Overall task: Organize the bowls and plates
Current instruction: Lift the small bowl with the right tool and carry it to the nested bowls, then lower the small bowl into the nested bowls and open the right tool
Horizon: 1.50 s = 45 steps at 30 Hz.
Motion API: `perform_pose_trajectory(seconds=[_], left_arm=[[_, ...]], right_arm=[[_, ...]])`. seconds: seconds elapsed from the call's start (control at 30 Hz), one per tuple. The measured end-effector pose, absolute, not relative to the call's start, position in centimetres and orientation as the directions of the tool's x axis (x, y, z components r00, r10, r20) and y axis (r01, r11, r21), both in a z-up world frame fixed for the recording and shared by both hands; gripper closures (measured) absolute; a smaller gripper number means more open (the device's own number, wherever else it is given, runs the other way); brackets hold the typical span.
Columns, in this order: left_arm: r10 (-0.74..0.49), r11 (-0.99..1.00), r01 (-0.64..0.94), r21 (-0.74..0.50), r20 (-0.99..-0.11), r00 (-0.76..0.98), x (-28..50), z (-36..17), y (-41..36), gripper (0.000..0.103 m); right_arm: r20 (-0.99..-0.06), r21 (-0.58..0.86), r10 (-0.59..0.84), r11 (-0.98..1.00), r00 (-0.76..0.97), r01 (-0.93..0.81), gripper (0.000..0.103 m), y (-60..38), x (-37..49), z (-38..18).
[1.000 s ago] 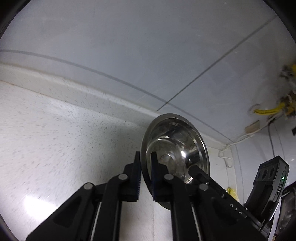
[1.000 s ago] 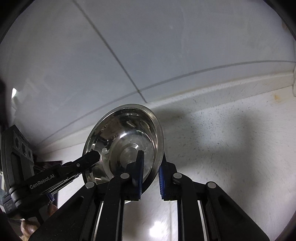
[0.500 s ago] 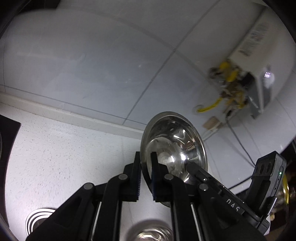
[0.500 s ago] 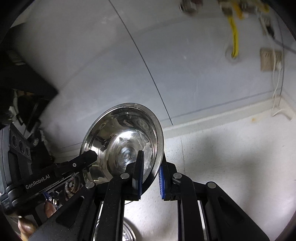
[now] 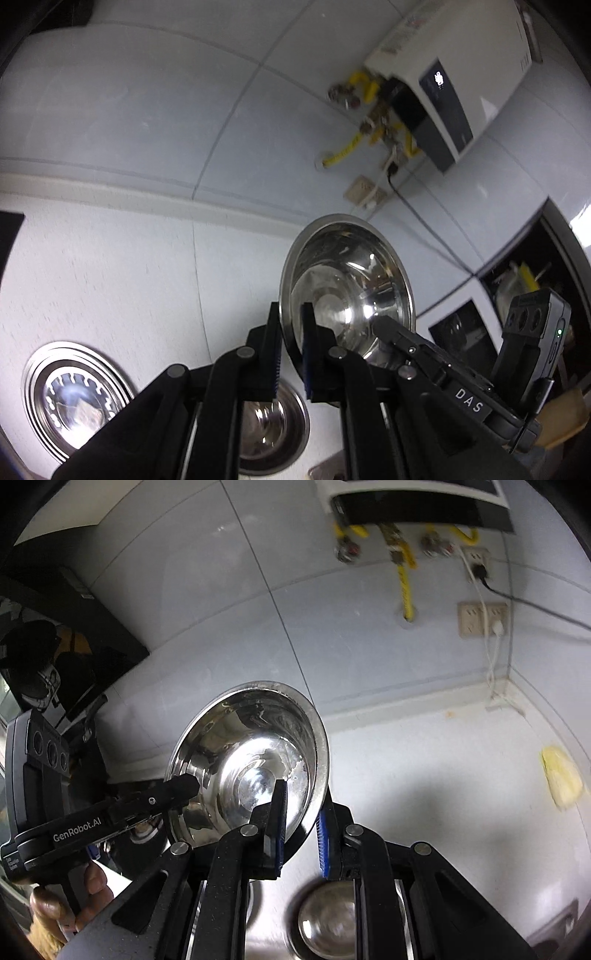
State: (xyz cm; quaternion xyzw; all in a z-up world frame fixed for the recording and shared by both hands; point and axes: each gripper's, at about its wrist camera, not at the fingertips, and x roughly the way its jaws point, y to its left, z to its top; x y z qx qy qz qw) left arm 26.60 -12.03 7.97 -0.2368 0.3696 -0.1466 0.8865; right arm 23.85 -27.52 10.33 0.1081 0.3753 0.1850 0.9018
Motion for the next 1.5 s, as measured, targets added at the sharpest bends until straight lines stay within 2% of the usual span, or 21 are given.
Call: perform_pose_trajectory(seconds=[0.33,0.57,0.93,1.5], left_arm=[[-0.445,0.857,-0.003,-0.516,-0.742,0.501,24.4,-4.8,-15.4,0.094],[-0.406,0.883,-0.052,-0.467,-0.813,0.417,23.6,-11.0,-16.6,0.094],[-0.35,0.909,-0.072,-0.412,-0.844,0.407,23.5,-14.4,-16.9,0.093],[-0.354,0.909,-0.052,-0.413,-0.832,0.428,24.0,-14.9,-16.9,0.092]], right_arm=[[-0.757,0.363,0.395,0.917,0.521,-0.167,0.09,-31.2,21.7,-0.3],[-0.819,0.406,0.409,0.909,0.403,-0.097,0.09,-32.1,21.7,-7.5],[-0.857,0.393,0.401,0.915,0.324,-0.093,0.09,-30.9,21.6,-10.9],[-0.853,0.401,0.412,0.91,0.321,-0.1,0.09,-30.8,22.0,-11.6]])
